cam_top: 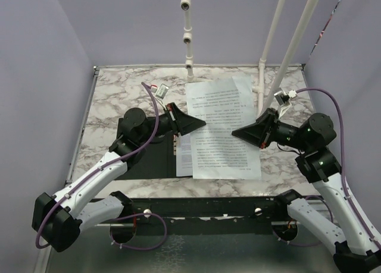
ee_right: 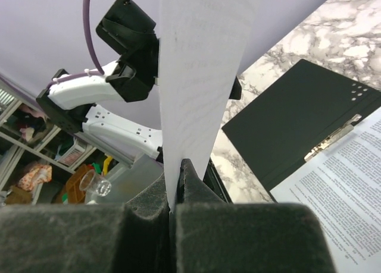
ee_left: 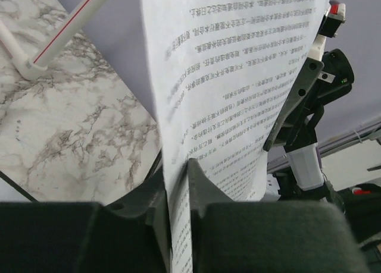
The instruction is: Put the files into the folder
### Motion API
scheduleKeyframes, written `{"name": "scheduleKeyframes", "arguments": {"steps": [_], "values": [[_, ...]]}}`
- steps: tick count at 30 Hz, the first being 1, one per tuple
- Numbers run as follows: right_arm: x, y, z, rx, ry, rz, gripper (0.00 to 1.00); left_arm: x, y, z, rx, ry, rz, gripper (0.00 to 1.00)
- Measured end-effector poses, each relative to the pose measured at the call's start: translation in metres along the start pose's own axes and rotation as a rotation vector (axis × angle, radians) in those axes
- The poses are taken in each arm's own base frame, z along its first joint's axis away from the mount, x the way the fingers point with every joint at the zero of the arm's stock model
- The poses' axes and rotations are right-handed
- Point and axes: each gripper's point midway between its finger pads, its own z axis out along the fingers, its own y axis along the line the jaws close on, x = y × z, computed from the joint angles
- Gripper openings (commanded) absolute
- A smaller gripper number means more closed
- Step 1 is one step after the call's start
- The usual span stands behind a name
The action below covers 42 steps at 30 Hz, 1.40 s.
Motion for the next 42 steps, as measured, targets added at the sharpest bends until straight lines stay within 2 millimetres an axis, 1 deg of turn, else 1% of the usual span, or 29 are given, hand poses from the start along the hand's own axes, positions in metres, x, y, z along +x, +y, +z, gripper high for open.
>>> {"name": "scheduleKeyframes", "arguments": {"steps": [1, 2, 5, 6, 9, 10, 11, 12, 15, 16, 17, 22, 26, 33, 38, 42], "values": [[-0.001, 0.0, 0.0, 0.004, -0.001, -0.003, 0.01, -0.002, 0.002, 0.001, -0.016, -0.003, 0.006, 0.25], [-0.002, -0.001, 0.0, 0.011, -0.001, -0.008, 0.01, -0.004, 0.003, 0.002, -0.028, -0.005, 0.012, 0.33], [-0.005, -0.004, 0.0, 0.036, -0.004, -0.022, 0.01, -0.011, 0.006, 0.003, -0.073, -0.015, 0.035, 0.52], [-0.006, -0.006, 0.001, 0.046, -0.004, -0.026, 0.01, -0.013, 0.008, 0.003, -0.094, -0.018, 0.048, 0.57], [-0.007, -0.012, 0.001, 0.081, -0.003, -0.033, 0.01, -0.023, 0.017, 0.002, -0.18, -0.039, 0.088, 0.65], [-0.007, -0.016, 0.002, 0.095, -0.002, -0.035, 0.0, -0.025, 0.021, 0.001, -0.215, -0.046, 0.094, 0.67], [-0.007, -0.019, 0.002, 0.108, 0.0, -0.035, 0.0, -0.028, 0.027, -0.001, -0.26, -0.051, 0.105, 0.77], [-0.007, -0.022, 0.002, 0.121, 0.001, -0.035, 0.0, -0.031, 0.033, -0.004, -0.304, -0.06, 0.115, 0.82], [-0.005, -0.036, 0.005, 0.166, 0.012, -0.026, 0.0, -0.038, 0.055, -0.016, -0.456, -0.082, 0.146, 0.85], [-0.004, -0.04, 0.006, 0.179, 0.016, -0.02, 0.01, -0.04, 0.064, -0.021, -0.512, -0.089, 0.158, 0.9], [-0.003, -0.045, 0.008, 0.191, 0.021, -0.015, 0.01, -0.041, 0.072, -0.026, -0.56, -0.092, 0.169, 0.98], [0.004, -0.074, 0.019, 0.25, 0.053, 0.042, 0.01, -0.038, 0.114, -0.057, -0.803, -0.087, 0.206, 0.99], [0.017, -0.1, 0.029, 0.288, 0.084, 0.112, 0.01, -0.034, 0.142, -0.081, -0.972, -0.074, 0.223, 0.99], [0.045, -0.146, 0.043, 0.358, 0.124, 0.266, 0.01, -0.028, 0.172, -0.111, -1.163, -0.068, 0.23, 0.99], [0.062, -0.169, 0.051, 0.384, 0.126, 0.352, 0.01, -0.012, 0.194, -0.127, -1.26, -0.024, 0.217, 0.99], [0.076, -0.185, 0.056, 0.404, 0.13, 0.418, 0.01, -0.004, 0.203, -0.134, -1.297, -0.001, 0.212, 0.99]]}}
